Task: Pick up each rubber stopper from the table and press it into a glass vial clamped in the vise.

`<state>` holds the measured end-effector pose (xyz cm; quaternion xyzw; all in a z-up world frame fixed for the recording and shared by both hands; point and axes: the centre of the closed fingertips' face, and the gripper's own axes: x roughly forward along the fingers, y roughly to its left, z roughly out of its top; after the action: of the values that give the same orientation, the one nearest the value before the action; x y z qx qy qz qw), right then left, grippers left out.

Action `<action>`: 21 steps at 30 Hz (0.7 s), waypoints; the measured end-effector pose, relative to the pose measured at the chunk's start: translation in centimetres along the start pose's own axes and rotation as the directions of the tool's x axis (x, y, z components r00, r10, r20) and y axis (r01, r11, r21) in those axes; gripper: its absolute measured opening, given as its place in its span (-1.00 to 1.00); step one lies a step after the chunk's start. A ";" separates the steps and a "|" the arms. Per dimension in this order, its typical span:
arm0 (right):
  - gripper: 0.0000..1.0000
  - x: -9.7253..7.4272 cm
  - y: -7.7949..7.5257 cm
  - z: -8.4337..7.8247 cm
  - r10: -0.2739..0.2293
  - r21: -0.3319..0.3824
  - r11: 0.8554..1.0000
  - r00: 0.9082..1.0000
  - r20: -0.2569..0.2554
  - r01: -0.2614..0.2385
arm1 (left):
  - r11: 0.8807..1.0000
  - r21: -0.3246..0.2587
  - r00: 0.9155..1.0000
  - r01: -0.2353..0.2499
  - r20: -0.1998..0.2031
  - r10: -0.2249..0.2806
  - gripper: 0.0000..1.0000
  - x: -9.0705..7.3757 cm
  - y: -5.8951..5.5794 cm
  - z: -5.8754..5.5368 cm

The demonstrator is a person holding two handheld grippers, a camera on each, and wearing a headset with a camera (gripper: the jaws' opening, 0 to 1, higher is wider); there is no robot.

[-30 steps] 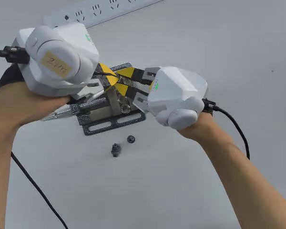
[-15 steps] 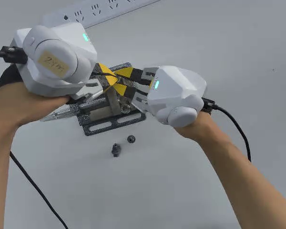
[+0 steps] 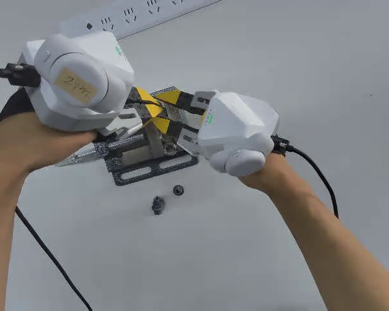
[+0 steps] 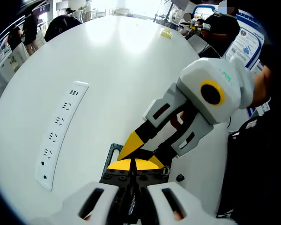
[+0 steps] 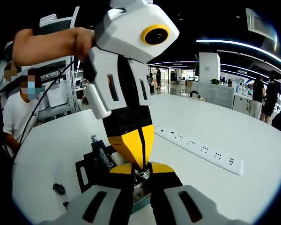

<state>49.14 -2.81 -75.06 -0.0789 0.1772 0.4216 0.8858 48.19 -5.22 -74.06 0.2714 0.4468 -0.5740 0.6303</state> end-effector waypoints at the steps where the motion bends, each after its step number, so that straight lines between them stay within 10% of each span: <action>1: -0.79 0.0 0.0 0.0 0.001 0.005 1.000 1.000 0.002 -0.001 | 1.000 -0.018 1.000 0.004 0.006 -0.004 -1.00 0.0 0.0 0.0; 21: -0.79 0.1 -0.1 -0.1 -0.010 0.016 1.000 1.000 0.014 0.009 | 0.998 0.024 0.998 -0.052 -0.019 0.052 -1.00 -0.3 0.8 -0.6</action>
<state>49.22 -2.81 -75.14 -0.0697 0.1741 0.4164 0.8896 48.83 -4.45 -74.23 0.2957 0.4390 -0.5598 0.6376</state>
